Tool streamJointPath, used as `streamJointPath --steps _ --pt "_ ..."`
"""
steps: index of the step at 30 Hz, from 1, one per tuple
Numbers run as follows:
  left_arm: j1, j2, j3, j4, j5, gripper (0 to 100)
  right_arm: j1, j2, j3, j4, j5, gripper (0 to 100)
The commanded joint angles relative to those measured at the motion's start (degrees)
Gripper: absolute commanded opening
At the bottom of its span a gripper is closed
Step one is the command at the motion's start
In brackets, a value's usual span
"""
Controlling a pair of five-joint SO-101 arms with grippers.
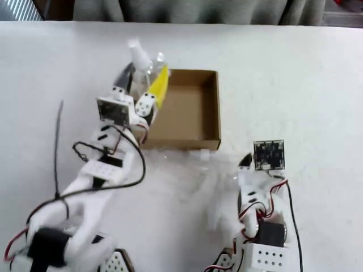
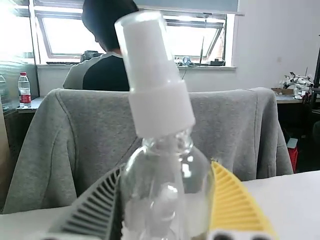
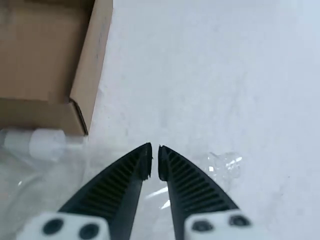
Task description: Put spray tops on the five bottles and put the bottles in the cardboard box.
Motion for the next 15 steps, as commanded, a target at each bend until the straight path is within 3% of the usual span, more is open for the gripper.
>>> streamJointPath --steps 1,7,12,15 --pt "0.4 -10.9 -0.4 9.9 1.1 2 -1.1 -1.4 0.4 -12.0 -0.2 1.7" --pt "0.6 -23.2 -0.9 23.4 1.1 2 -11.1 -1.4 -0.2 -23.5 -10.2 1.6" --pt "0.6 -30.5 -1.1 29.9 1.1 2 -18.8 -1.4 -3.9 -23.3 -10.5 1.6" --pt "0.5 -32.5 -4.6 38.0 4.3 2 -23.5 -1.4 -6.9 -23.3 -10.5 1.6"
